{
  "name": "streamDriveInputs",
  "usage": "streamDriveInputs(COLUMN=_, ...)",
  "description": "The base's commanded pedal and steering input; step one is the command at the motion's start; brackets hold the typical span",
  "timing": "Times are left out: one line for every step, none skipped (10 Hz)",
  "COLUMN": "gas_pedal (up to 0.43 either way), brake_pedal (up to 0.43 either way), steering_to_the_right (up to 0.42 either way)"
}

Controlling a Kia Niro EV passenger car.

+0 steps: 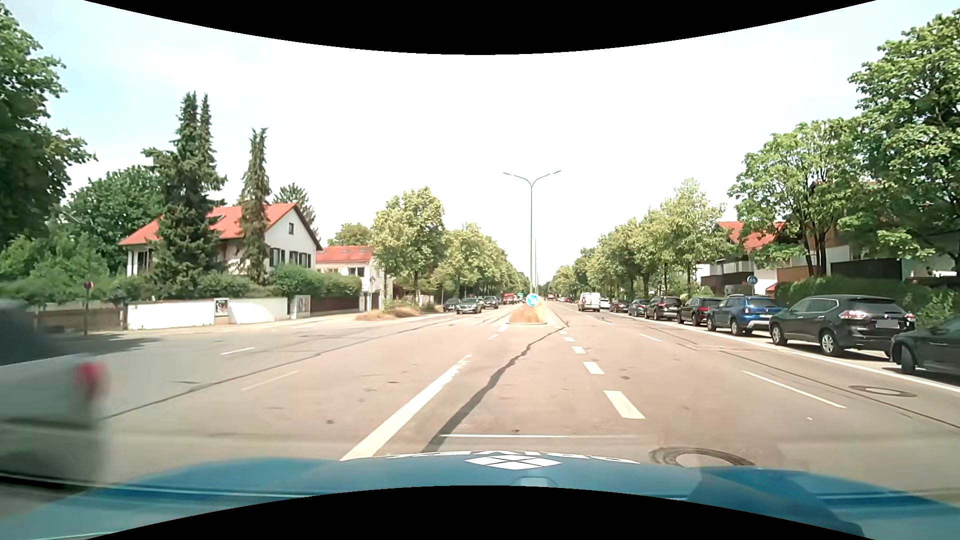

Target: Follow the waypoints while adhering to traffic rules and regulations

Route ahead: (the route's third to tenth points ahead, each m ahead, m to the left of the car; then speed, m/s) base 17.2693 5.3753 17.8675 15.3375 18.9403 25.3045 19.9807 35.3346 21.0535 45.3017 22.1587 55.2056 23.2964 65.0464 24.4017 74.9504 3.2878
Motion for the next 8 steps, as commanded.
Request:
streamDriveInputs(gas_pedal=0.000, brake_pedal=0.146, steering_to_the_right=0.076)
streamDriveInputs(gas_pedal=0.000, brake_pedal=0.146, steering_to_the_right=0.076)
streamDriveInputs(gas_pedal=0.000, brake_pedal=0.140, steering_to_the_right=0.075)
streamDriveInputs(gas_pedal=0.000, brake_pedal=0.134, steering_to_the_right=0.074)
streamDriveInputs(gas_pedal=0.000, brake_pedal=0.134, steering_to_the_right=0.072)
streamDriveInputs(gas_pedal=0.000, brake_pedal=0.134, steering_to_the_right=0.072)
streamDriveInputs(gas_pedal=0.000, brake_pedal=0.134, steering_to_the_right=0.069)
streamDriveInputs(gas_pedal=0.000, brake_pedal=0.128, steering_to_the_right=0.060)
